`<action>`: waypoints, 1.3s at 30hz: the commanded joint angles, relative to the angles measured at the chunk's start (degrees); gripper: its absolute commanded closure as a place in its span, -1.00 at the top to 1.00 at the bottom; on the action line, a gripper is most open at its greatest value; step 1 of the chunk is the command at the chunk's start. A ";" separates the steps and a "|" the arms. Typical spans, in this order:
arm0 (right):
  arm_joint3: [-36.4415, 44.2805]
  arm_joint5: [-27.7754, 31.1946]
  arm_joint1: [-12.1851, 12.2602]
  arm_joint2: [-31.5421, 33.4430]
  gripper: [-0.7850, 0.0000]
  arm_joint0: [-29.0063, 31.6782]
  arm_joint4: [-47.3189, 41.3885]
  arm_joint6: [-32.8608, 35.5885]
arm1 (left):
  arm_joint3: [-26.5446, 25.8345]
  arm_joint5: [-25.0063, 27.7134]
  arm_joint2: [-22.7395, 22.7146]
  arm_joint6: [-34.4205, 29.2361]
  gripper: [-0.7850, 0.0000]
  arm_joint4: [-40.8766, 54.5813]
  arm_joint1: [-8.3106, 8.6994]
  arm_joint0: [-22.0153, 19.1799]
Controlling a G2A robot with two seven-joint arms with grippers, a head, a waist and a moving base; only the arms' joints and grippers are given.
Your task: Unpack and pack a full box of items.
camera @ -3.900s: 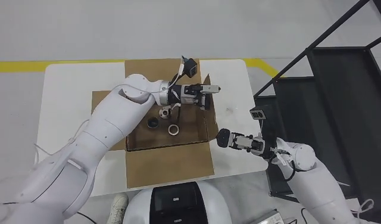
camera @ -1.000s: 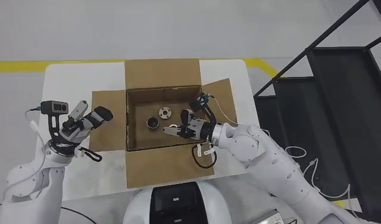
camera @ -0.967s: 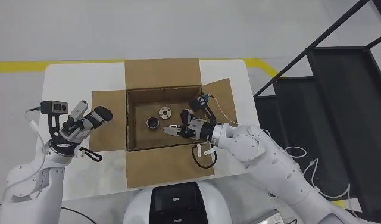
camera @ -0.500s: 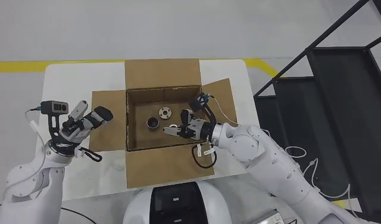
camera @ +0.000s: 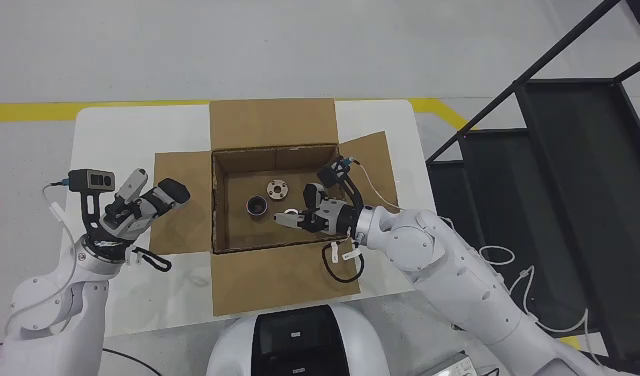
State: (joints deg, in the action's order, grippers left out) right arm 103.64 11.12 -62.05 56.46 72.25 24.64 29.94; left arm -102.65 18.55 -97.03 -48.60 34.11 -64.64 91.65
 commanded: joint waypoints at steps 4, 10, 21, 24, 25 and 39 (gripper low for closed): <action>0.00 0.00 0.00 0.00 1.00 0.00 0.00 0.00 | 0.00 0.00 0.00 0.00 1.00 0.00 0.00 0.00; -1.82 -0.74 -1.00 -3.07 1.00 -5.60 4.87 1.91 | 0.00 0.00 0.00 0.00 1.00 0.00 0.00 0.00; -17.93 1.25 -8.17 -20.78 1.00 -24.63 10.95 6.49 | 0.00 0.00 0.00 0.00 1.00 0.00 0.00 0.00; -22.37 -1.17 -10.36 -24.37 1.00 -27.78 13.03 6.64 | 0.00 0.00 0.00 0.00 1.00 0.00 0.00 0.00; -23.76 -0.65 -10.91 -24.80 1.00 -28.60 12.29 6.64 | 0.00 0.00 0.00 0.00 1.00 0.00 0.00 0.00; -28.30 0.62 -12.38 -25.53 1.00 -28.25 12.85 2.24 | 0.00 0.00 0.00 0.00 1.00 0.00 0.00 0.00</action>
State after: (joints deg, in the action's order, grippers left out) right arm 75.34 11.75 -74.43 30.93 44.00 37.49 32.17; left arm -102.65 18.55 -97.03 -48.60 34.11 -64.64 91.65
